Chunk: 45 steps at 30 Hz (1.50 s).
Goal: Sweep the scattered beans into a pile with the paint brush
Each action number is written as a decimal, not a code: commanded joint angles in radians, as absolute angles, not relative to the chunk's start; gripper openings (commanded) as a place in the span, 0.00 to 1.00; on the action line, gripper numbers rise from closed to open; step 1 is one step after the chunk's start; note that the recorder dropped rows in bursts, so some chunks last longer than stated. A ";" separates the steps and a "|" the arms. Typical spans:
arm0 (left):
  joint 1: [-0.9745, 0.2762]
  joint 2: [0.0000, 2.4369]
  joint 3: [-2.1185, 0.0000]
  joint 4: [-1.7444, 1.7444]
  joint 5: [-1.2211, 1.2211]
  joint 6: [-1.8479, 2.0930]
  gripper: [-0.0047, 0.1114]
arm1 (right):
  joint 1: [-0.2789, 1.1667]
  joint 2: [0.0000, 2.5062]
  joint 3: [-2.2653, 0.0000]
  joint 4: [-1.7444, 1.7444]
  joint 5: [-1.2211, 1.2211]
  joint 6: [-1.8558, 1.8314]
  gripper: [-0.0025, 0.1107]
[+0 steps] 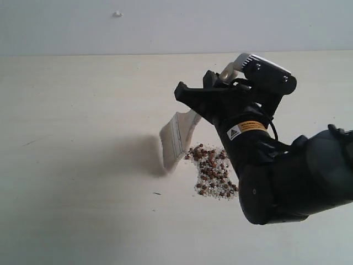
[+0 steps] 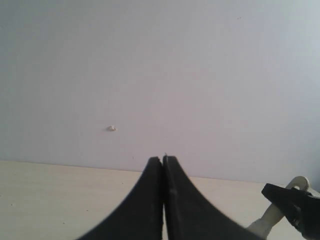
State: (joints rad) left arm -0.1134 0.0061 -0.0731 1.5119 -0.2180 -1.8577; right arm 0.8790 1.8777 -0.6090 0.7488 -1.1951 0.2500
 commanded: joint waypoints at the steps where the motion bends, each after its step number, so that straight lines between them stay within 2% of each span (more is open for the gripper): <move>1: -0.113 0.000 -0.068 1.516 -0.219 -1.861 0.04 | 0.884 1.926 -0.615 0.811 -1.221 0.290 0.02; 25: -0.113 0.000 -0.068 1.516 -0.219 -1.861 0.04 | 0.884 1.929 -0.615 0.982 -1.220 0.028 0.02; 34: -0.113 0.000 -0.068 1.516 -0.219 -1.861 0.04 | 0.884 1.807 -0.615 0.828 -1.193 -0.028 0.02; 38: -0.113 0.000 -0.068 1.516 -0.219 -1.861 0.04 | 0.857 1.733 -0.615 0.624 -1.097 -0.122 0.02; 42: -0.113 0.000 -0.068 1.516 -0.215 -1.861 0.04 | 0.755 1.623 -0.615 0.533 -0.899 -0.198 0.02; 45: -0.113 0.000 -0.068 1.516 -0.215 -1.861 0.04 | 0.637 1.549 -0.585 0.253 -0.745 -0.132 0.02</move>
State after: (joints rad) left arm -0.1134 0.0061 -0.0731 1.5119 -0.2180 -1.8577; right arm 0.7032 1.5960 -0.6031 0.4390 -0.8379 -0.1721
